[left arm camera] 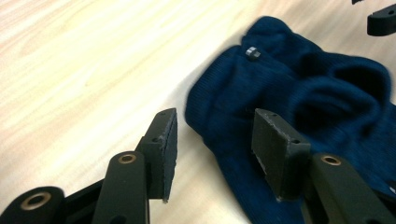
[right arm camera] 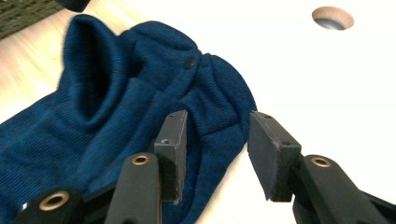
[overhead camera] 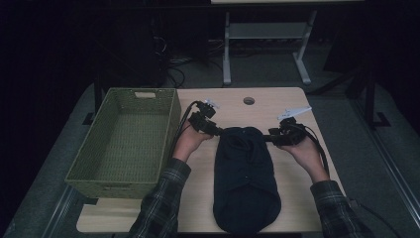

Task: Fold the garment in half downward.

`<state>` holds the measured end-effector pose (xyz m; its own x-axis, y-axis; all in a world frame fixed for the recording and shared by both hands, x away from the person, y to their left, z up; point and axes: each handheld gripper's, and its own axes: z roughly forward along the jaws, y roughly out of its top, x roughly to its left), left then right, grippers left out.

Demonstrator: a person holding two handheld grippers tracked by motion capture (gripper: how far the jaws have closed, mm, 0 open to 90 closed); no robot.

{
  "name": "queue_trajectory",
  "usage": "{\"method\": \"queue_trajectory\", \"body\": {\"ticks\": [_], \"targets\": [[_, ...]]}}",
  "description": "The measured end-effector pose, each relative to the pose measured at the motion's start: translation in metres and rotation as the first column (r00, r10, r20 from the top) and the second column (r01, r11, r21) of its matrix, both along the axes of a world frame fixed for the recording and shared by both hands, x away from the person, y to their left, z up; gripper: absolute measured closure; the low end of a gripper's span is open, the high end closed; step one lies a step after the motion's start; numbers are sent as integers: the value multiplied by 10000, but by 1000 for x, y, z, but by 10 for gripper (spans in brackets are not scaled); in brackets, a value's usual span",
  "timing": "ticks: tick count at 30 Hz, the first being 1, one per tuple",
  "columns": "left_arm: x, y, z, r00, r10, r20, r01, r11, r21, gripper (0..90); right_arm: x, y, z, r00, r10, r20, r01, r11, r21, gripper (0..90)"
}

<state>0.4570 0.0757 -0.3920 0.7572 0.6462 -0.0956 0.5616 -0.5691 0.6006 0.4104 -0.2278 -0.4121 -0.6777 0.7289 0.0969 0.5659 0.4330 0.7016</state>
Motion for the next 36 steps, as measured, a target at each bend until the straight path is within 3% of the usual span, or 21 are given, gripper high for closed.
{"method": "queue_trajectory", "body": {"ticks": [6,12,21,26,30,34,36], "targets": [[17,-8,-10,9999,-119,9,119,9995,305,449,21,2,-7,9999,-99,-66,98,9999,-126,557],[25,-15,-24,9994,-339,-39,341,9984,462,396,37,-5,-16,9991,-418,96,414,9986,332,553],[32,-19,-44,9992,-223,-319,252,9954,925,386,52,-4,-42,9982,-454,-398,482,9962,722,544],[33,-18,-51,9986,-338,-412,385,9921,1197,395,54,3,-51,9977,-300,-609,320,9990,311,550],[35,-16,-58,9969,-403,-671,467,9943,962,419,55,4,-54,9968,-203,-774,227,9993,302,571],[36,-14,-60,9945,-652,-815,706,9954,652,472,57,2,-57,9930,-103,-1174,180,9978,645,604],[35,-15,-59,9925,-902,-826,954,9935,617,553,57,1,-58,9915,-64,-1298,167,9968,786,639]]}}
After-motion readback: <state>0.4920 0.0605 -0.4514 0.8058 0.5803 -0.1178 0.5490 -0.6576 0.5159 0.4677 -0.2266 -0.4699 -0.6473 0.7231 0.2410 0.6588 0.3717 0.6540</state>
